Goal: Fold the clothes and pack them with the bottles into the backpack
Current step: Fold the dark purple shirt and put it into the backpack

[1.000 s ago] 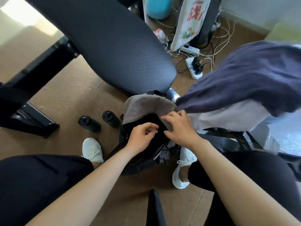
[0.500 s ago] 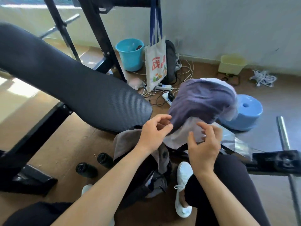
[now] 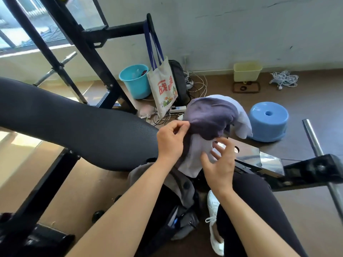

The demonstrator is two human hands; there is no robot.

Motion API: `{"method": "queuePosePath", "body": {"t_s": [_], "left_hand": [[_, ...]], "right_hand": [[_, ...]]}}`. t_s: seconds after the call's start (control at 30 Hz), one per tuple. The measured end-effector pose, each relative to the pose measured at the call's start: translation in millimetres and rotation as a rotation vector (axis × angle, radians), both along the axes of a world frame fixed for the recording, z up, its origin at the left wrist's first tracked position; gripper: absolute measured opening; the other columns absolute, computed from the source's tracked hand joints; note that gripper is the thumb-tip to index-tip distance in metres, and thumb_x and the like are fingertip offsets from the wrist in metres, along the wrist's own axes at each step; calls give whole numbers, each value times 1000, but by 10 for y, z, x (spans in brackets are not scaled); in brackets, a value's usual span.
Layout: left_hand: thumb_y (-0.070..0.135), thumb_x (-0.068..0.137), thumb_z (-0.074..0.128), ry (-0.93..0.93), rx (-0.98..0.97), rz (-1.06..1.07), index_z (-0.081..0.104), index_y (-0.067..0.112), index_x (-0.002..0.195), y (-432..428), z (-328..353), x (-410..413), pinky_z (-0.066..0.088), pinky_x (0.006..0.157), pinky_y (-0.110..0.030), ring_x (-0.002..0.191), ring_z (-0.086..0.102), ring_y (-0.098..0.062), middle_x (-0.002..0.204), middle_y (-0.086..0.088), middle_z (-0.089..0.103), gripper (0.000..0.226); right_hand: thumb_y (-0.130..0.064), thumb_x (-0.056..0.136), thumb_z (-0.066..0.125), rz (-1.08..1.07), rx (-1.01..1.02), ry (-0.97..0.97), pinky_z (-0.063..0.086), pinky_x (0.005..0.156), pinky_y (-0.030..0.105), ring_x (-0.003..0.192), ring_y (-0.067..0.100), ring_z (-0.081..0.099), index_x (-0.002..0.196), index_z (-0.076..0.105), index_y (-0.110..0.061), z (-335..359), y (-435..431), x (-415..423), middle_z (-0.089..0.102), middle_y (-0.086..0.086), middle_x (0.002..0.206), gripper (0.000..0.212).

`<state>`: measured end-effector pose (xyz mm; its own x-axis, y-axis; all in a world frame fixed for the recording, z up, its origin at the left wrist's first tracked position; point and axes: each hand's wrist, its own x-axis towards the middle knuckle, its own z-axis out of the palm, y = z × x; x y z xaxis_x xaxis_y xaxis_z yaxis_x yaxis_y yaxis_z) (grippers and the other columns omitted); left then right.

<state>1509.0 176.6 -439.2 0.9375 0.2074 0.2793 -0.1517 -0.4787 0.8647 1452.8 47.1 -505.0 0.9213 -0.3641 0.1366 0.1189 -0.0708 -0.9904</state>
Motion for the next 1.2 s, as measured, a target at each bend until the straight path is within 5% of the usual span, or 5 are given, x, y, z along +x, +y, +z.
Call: {"method": "queuePosePath", "body": {"t_s": [0.43, 0.6, 0.73, 0.87, 1.2], "left_hand": [[22, 106, 54, 313, -279, 62, 67, 21, 97, 217, 213, 146, 55, 99, -50, 100, 64, -20, 104, -4, 70, 15], [22, 99, 64, 308, -295, -115, 59, 25, 111, 55, 217, 76, 53, 95, -35, 116, 58, -26, 116, -5, 62, 13], [45, 69, 79, 81, 517, -424, 25, 49, 154, -108, 197, 116, 40, 109, -41, 138, 29, -30, 156, -1, 20, 100], [25, 75, 75, -3, 1066, -389, 10, 50, 156, -337, 200, 237, 51, 100, -48, 127, 34, -34, 161, -1, 18, 106], [37, 92, 58, 81, -26, -295, 77, 21, 113, -369, 409, 511, 50, 103, -37, 106, 67, -11, 108, 7, 76, 33]], "right_hand": [[-53, 69, 78, -132, -784, -133, 29, 117, 50, 145, 35, 29, 152, 27, -25, 384, -279, 447, 32, 14, 154, 101], [-35, 67, 88, 92, -642, -19, 52, 93, 55, 114, 28, 59, 137, 48, -25, 368, -601, 783, 57, 1, 131, 81], [-26, 65, 84, 120, -597, -40, 51, 88, 52, 110, 30, 54, 129, 55, -18, 385, -584, 819, 52, 6, 120, 71], [-23, 63, 83, 156, -547, -35, 48, 95, 46, 112, 30, 50, 131, 54, -16, 359, -630, 859, 49, 5, 121, 75], [-5, 84, 78, 119, -481, -32, 37, 56, 13, 59, 4, 46, 81, 59, -14, 540, -979, 990, 55, -7, 67, 21]]}}
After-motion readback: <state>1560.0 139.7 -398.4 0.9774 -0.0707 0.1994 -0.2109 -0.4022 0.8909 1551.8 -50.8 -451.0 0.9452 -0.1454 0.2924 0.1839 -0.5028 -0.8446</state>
